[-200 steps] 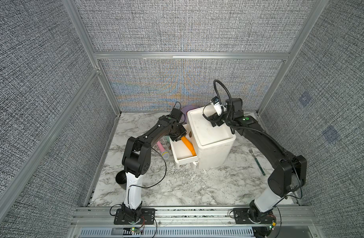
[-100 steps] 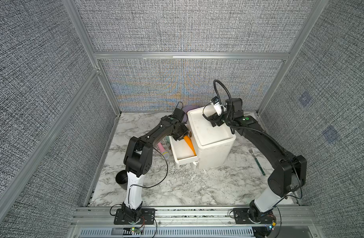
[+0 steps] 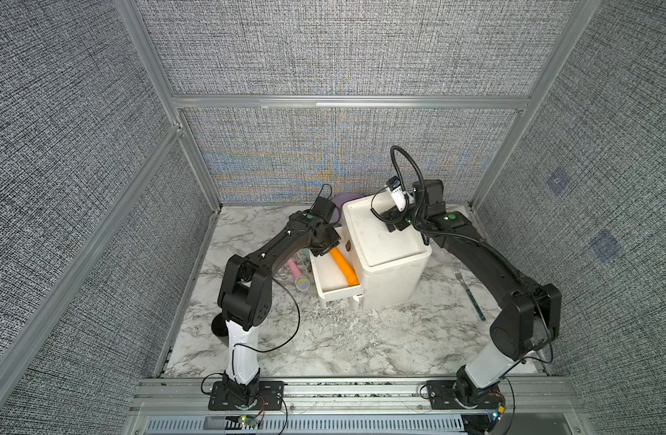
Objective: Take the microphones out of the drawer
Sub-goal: Pick up the microphone from the drawer.
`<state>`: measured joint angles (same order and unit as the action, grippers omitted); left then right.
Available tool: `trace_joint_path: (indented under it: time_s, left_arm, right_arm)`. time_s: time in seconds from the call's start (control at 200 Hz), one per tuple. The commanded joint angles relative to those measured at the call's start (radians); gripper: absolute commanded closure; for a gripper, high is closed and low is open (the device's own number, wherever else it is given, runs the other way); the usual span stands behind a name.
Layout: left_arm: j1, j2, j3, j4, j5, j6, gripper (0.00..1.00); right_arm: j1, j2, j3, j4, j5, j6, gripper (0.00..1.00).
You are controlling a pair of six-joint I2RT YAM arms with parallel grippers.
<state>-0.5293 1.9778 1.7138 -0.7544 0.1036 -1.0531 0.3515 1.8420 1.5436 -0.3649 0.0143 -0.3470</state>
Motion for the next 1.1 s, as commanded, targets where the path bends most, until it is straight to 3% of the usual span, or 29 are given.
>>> trace_joint_path:
  time_s: [0.0, 0.621, 0.791, 1.096]
  left_arm:
    - [-0.003, -0.03, -0.002, -0.069, 0.019, 0.052, 1.0]
    - [-0.001, -0.128, -0.01, -0.129, -0.117, 0.112, 1.0]
    - [0.002, -0.199, -0.068, -0.015, -0.069, 0.153, 1.0]
    - [0.01, -0.23, -0.066, -0.007, -0.053, 0.177, 1.0]
  right_arm:
    - [-0.002, 0.034, -0.03, -0.279, -0.01, 0.012, 0.02]
    - [-0.002, 0.029, -0.032, -0.279, -0.01, 0.013, 0.02]
    - [-0.002, 0.03, -0.033, -0.279, -0.01, 0.015, 0.02]
    - [0.001, 0.026, -0.032, -0.279, -0.008, 0.015, 0.02]
